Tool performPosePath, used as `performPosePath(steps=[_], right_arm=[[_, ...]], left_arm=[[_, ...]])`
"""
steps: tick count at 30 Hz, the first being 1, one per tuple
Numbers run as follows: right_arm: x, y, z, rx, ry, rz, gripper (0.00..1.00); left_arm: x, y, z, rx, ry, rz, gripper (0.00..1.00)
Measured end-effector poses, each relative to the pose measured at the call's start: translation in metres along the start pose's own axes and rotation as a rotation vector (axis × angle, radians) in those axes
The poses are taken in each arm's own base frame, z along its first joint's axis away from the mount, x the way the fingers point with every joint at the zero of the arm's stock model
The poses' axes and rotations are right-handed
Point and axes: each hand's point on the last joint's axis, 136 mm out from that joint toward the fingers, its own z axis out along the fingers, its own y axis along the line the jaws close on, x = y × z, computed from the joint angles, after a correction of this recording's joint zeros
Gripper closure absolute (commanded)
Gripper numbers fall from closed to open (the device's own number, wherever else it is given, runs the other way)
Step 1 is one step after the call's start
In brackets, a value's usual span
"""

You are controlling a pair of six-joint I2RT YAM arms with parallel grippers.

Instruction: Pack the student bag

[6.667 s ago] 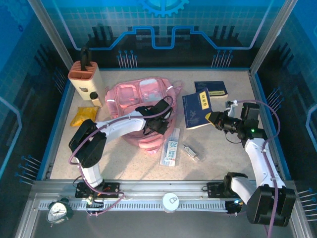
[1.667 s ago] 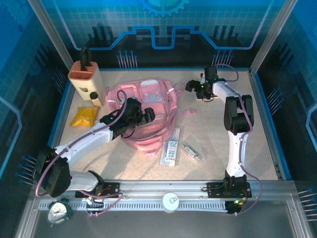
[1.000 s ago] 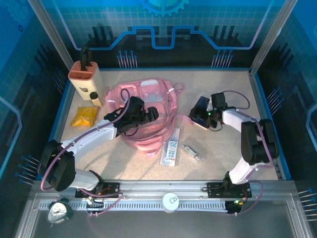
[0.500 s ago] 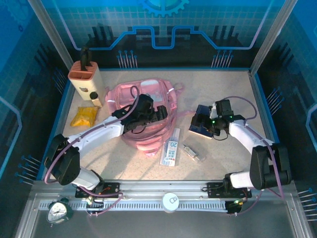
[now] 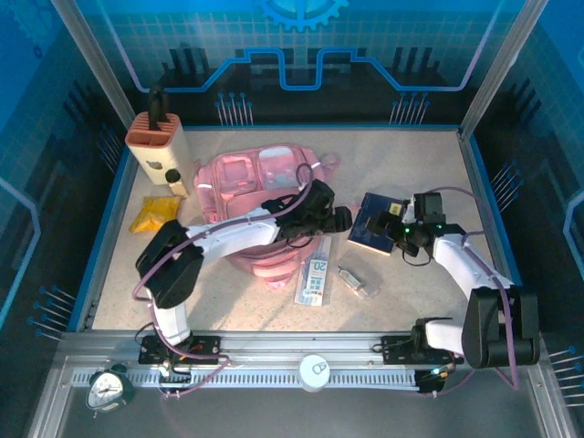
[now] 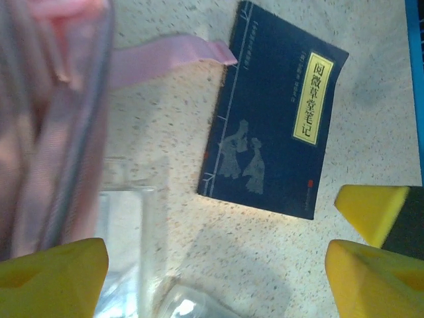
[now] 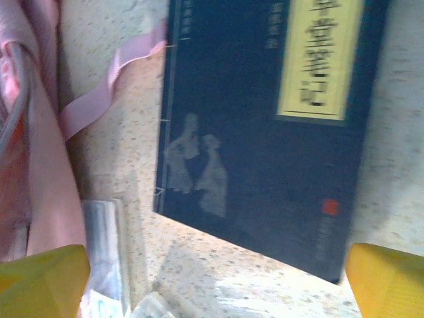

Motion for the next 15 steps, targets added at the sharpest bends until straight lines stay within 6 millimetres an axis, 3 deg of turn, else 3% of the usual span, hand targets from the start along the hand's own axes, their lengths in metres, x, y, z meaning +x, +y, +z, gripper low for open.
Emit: performPosePath(steps=[6, 15], right_arm=[[0.007, -0.03, -0.001, 0.03, 0.003, 0.094, 0.14], [0.012, -0.038, 0.012, 0.02, 0.06, 0.14, 0.37]], left_arm=[[0.011, -0.01, 0.035, 0.008, 0.059, 0.014, 0.37], [0.019, -0.023, 0.078, 0.035, 0.12, 0.023, 0.57]])
